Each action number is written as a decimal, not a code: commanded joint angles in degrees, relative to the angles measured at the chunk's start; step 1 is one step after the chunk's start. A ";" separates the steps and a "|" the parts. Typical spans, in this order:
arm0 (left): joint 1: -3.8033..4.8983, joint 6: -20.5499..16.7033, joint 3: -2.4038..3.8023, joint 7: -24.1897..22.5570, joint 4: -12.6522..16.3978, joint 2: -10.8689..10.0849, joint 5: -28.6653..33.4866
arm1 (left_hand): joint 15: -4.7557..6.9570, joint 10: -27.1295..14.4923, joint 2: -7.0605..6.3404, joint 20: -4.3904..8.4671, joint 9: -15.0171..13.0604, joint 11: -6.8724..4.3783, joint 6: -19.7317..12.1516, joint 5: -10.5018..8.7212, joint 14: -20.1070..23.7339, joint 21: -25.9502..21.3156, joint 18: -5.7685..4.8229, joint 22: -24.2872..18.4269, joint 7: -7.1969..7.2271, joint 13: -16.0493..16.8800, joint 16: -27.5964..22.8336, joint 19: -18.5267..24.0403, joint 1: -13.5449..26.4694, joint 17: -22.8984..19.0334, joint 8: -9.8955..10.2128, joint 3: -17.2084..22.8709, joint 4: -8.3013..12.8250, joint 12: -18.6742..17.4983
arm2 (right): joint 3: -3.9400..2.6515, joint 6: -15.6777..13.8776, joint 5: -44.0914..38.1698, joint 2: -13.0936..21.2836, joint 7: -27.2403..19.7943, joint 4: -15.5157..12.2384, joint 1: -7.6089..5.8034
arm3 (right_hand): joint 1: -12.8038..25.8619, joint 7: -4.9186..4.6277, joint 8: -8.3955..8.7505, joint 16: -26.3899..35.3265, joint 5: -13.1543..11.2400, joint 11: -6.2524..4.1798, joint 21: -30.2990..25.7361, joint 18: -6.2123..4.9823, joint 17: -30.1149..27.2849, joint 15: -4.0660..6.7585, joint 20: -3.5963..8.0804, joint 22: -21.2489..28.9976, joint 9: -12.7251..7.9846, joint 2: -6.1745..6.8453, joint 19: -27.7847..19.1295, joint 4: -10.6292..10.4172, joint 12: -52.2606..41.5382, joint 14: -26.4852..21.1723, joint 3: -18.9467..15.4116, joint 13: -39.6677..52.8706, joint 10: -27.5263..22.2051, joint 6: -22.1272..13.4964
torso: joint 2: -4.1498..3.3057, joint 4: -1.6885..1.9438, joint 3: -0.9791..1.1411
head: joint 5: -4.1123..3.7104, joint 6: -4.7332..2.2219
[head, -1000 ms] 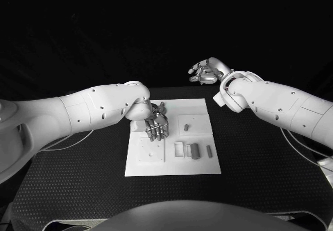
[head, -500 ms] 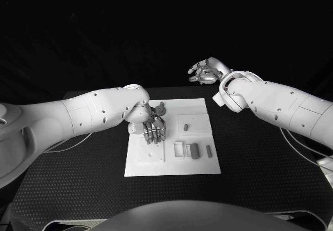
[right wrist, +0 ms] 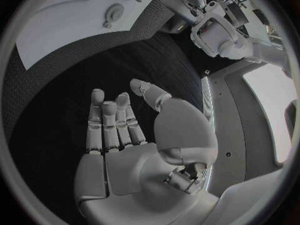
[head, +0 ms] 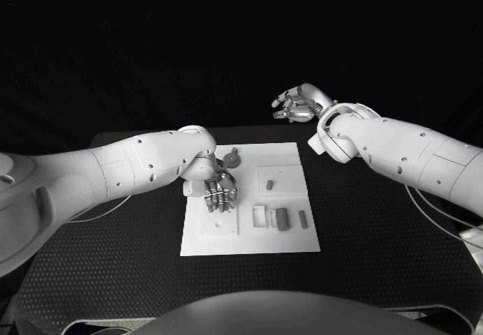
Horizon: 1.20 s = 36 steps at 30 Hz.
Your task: Assemble the parts on the task board
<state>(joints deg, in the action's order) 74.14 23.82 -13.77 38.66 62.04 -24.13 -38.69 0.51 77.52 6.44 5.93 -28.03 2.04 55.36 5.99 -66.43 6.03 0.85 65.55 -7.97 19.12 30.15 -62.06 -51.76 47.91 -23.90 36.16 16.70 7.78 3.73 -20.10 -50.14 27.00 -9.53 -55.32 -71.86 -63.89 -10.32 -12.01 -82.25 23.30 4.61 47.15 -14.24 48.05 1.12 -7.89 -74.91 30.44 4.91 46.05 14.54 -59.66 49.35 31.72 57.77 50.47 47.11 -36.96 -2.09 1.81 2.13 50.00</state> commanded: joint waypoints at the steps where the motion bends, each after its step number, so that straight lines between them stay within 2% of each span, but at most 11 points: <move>1: -0.15 1.03 0.02 -0.47 -0.21 0.42 -3.69 | -0.11 0.45 0.55 0.11 -0.08 0.04 2.55 0.34 -0.35 0.34 -0.47 0.09 2.09 0.11 -0.36 -0.34 0.10 0.08 -0.29 0.29 0.02 0.03 | -0.03 0.70 -0.01 -0.10 -0.69 -0.08 0.08 | -0.56 -0.44 -0.38 -0.34 0.14 -0.09 -0.29 -0.57 -0.08 0.07 -0.01 -0.96 -0.11 -0.04 -0.27 0.29 -0.39 -0.16 -0.02 -0.07 -0.50 0.16 | -0.01 -0.03 -0.02 | 0.02 0.00; 15: -0.41 1.80 0.01 -0.98 -0.11 0.90 -8.82 | -0.09 0.51 0.55 0.14 -0.19 0.01 2.59 0.62 -0.41 0.36 -0.46 0.25 2.11 0.20 -0.43 -0.38 0.20 0.19 -0.22 0.46 0.03 0.03 | -0.03 0.78 -0.02 -0.10 -0.73 -0.32 0.12 | -0.57 -0.44 -0.42 -0.37 0.14 -0.09 -0.30 -0.59 -0.13 0.07 -0.06 -0.97 -0.15 -0.09 -0.28 0.31 -0.43 -0.19 -0.03 -0.13 -0.52 0.19 | 0.00 0.00 0.00 | -0.13 0.00; 36: -0.99 3.28 0.02 -1.35 -0.44 1.68 -8.85 | -0.06 0.58 0.46 0.16 -0.35 0.00 2.66 0.79 -0.52 0.39 -0.45 0.47 2.12 0.32 -0.51 -0.43 0.40 0.34 -0.15 0.59 0.01 0.02 | -0.03 0.91 -0.02 -0.08 -0.79 -0.49 0.13 | -0.56 -0.44 -0.47 -0.44 0.13 -0.09 -0.31 -0.64 -0.22 0.06 -0.14 -0.98 -0.24 -0.13 -0.31 0.32 -0.51 -0.23 -0.05 -0.24 -0.57 0.21 | -0.03 0.03 0.02 | -0.38 0.00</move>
<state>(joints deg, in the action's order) 73.18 26.01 -13.77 38.06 61.59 -22.64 -47.17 0.51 77.72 6.48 6.14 -28.28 1.85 55.36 6.60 -66.43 6.03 0.85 65.96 -7.96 19.35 29.94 -62.26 -51.38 48.16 -23.89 36.48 16.69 7.77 3.73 -19.87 -50.13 26.94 -9.65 -55.68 -71.75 -63.89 -10.33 -12.30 -82.50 23.30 4.40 47.15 -14.24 47.88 1.05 -7.88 -74.91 30.28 4.91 46.06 14.54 -59.88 49.31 31.71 57.61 50.27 47.44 -36.97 -2.07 1.82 1.74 50.00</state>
